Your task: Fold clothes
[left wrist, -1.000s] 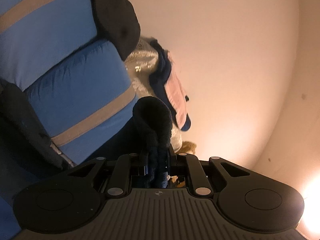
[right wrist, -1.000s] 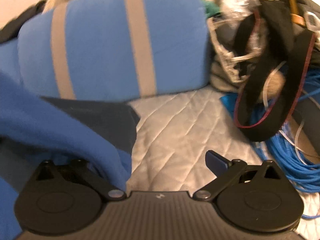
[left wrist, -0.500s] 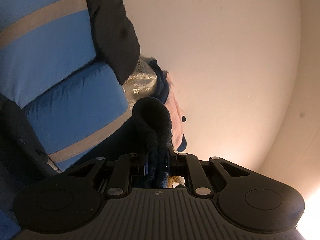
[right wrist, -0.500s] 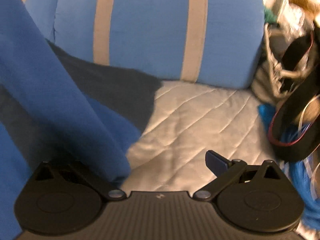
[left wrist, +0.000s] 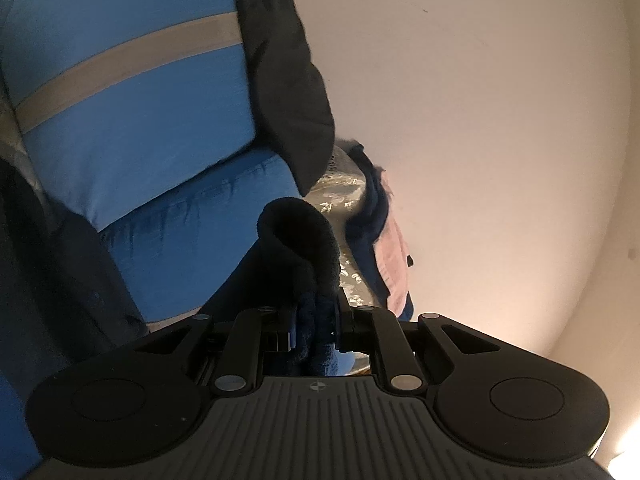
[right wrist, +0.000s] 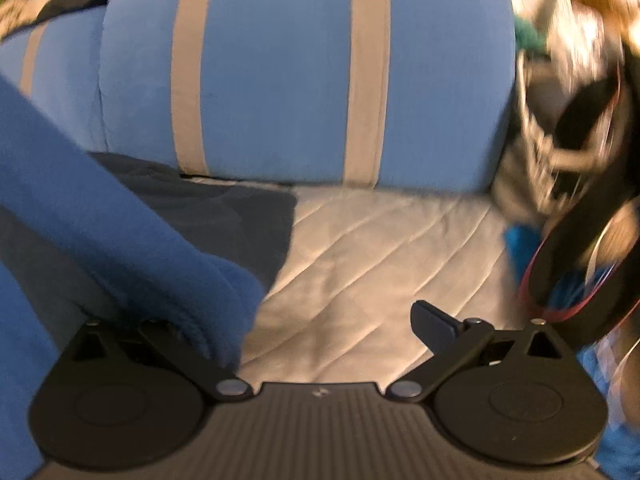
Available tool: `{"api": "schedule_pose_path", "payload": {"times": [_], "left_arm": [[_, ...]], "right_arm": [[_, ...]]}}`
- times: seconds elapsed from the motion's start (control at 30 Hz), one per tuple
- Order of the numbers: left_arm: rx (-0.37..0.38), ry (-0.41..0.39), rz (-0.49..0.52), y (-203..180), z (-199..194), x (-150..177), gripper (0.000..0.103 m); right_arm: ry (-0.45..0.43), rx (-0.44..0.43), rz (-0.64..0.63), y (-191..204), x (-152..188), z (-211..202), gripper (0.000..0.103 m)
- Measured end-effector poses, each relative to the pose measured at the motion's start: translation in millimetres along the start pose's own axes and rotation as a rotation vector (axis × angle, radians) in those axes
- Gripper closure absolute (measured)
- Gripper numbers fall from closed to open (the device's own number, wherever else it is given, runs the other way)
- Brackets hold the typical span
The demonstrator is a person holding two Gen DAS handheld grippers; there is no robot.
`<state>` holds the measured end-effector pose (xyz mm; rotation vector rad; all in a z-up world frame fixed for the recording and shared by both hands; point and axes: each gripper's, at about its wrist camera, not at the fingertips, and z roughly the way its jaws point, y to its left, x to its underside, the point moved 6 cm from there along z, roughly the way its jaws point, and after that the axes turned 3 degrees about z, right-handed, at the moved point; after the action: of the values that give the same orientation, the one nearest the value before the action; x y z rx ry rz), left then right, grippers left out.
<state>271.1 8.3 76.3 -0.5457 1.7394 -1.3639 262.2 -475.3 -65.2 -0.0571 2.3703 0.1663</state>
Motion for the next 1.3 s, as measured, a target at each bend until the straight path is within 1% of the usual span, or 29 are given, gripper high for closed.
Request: {"api": "schedule_pose_path", "payload": {"times": [0.13, 0.17, 0.23, 0.33, 0.47, 0.53, 0.6, 0.67, 0.77, 0.8, 0.9, 1.03, 1.1, 1.17, 1.3], "left_arm": [[0.01, 0.009, 0.013, -5, -1, 1, 0.088], [0.015, 0.012, 0.018, -7, -2, 1, 0.088], [0.016, 0.011, 0.019, -10, -1, 2, 0.088], [0.018, 0.008, 0.016, -13, -1, 2, 0.088], [0.022, 0.001, 0.005, -15, -4, -1, 0.088], [0.023, -0.002, 0.006, -16, -8, -4, 0.088], [0.02, -0.011, 0.009, -17, -13, -9, 0.088], [0.014, -0.018, 0.009, -16, -17, -15, 0.088], [-0.002, -0.029, 0.005, -12, -23, -22, 0.088], [-0.007, -0.032, 0.004, -10, -25, -24, 0.088], [-0.022, -0.026, -0.007, -6, -27, -26, 0.088], [-0.01, -0.001, 0.002, -10, -27, -19, 0.088], [-0.002, 0.013, 0.012, -14, -27, -18, 0.088], [0.003, 0.023, 0.023, -19, -27, -16, 0.088], [0.025, 0.037, 0.024, -25, -27, -13, 0.088]], "right_arm": [[-0.009, -0.086, 0.089, 2, 19, 2, 0.0], [-0.022, -0.107, 0.084, 5, 23, 0, 0.0], [-0.047, -0.127, 0.018, 17, 31, -4, 0.0], [-0.057, -0.096, -0.093, 36, 41, 0, 0.0], [-0.068, -0.027, -0.221, 51, 53, 7, 0.0], [-0.08, 0.05, -0.322, 51, 58, 12, 0.0], [-0.104, 0.114, -0.393, 48, 62, 14, 0.0], [-0.136, 0.149, -0.398, 38, 63, 12, 0.0], [-0.183, 0.15, -0.345, 24, 62, 6, 0.0], [-0.2, 0.148, -0.345, 22, 63, 5, 0.0], [-0.25, 0.168, -0.411, 26, 72, 5, 0.0], [-0.275, 0.224, -0.511, 41, 80, 11, 0.001], [-0.279, 0.203, -0.535, 49, 78, 10, 0.002], [-0.28, 0.164, -0.549, 55, 75, 7, 0.007], [-0.296, 0.121, -0.527, 65, 64, 0, 0.009]]}}
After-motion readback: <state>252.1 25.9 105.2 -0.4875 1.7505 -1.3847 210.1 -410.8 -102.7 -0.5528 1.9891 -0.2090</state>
